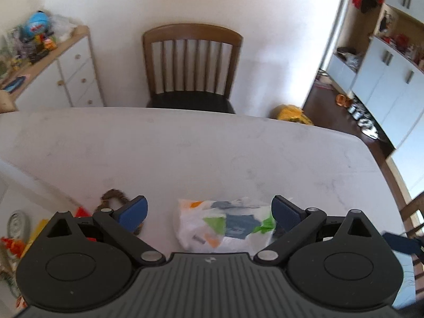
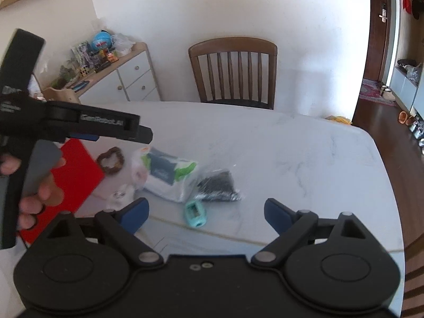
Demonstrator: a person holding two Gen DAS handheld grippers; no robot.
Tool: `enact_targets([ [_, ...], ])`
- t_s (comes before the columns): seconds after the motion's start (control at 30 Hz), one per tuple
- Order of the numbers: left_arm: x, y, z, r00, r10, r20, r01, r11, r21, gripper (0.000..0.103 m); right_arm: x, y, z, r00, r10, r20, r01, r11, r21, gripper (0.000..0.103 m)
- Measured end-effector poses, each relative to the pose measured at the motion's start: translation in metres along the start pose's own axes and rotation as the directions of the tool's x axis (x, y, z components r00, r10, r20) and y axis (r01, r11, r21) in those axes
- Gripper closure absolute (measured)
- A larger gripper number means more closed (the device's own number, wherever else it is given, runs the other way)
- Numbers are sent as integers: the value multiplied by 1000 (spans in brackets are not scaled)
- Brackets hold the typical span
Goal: Organize objects
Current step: 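Lower the left gripper onto the white tissue pack while the right approaches the black-item bag, then grasp the tissue pack with the left gripper while the right grasps the clear bag of black items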
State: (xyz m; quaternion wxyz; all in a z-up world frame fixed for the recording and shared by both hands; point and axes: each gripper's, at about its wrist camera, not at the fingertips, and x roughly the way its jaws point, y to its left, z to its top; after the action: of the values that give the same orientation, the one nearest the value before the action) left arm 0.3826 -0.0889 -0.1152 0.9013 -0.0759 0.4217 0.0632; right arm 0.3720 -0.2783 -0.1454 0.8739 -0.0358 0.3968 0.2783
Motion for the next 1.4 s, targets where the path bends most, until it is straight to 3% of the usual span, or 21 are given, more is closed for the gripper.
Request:
enact_targets([
  [0.13,19,-12,1,999,-19,-51,22,998,65,2,29,-6,7,1000,-13,-28,13,1000,-1,13],
  [0.37,50,-25,-6,993,-28,-117,39,995,92,2,70,-8,1,997,-23,-74,22,1000,-10,20],
  [0.63,70,-34,-10,994,13,-112,5,988,152,2,89,-14,-2,998,3,-63,-1,1000,28,26],
  [0.97,74,-39,-16,998,35,-53,-24,981,193,3,96,-15,-4,999,10,-47,-8,1000,27,37],
  [1.2,65,-36,-21,1000,-4,-20,8,985,174,20,93,-17,-3,999,6,-39,-4,999,37,52],
  [1.4,56,-37,-26,1000,-21,8,20,982,187,36,86,-14,0,1000,9,-21,-9,1000,7,71],
])
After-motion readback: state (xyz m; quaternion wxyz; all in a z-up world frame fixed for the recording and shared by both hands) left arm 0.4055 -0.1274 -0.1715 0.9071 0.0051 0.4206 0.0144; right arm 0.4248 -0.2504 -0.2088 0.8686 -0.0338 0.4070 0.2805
